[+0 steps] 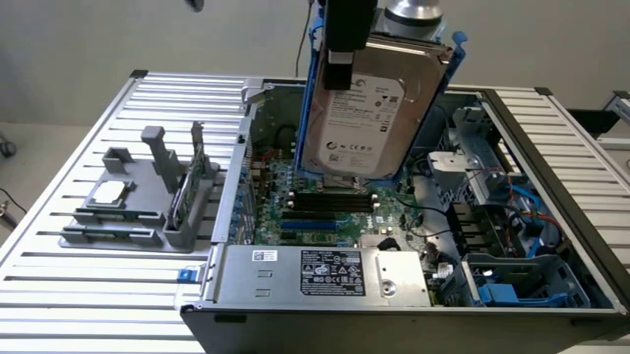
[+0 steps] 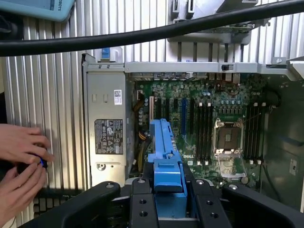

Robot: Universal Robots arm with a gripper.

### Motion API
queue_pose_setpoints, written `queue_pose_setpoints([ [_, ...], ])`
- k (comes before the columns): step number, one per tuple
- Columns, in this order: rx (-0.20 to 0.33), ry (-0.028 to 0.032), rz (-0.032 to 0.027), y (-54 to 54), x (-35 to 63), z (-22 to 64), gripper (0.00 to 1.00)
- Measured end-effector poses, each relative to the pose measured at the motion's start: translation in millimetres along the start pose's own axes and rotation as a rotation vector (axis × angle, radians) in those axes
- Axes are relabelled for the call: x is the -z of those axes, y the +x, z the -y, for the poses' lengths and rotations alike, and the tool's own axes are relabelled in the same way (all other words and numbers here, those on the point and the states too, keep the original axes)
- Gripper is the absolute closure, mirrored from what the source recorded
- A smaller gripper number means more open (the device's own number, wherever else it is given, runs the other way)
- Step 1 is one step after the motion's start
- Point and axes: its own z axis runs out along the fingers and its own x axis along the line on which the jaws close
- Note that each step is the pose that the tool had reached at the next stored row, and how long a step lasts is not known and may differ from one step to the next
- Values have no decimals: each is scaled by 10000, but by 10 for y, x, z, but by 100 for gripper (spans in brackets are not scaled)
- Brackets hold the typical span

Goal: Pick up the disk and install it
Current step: 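Pick up the disk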

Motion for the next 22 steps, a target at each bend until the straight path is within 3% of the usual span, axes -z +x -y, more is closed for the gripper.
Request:
queue_pose_setpoints([
  [7, 4, -4, 68, 25, 5, 317, 67],
  [22, 4, -47, 70, 150, -13, 999, 67],
])
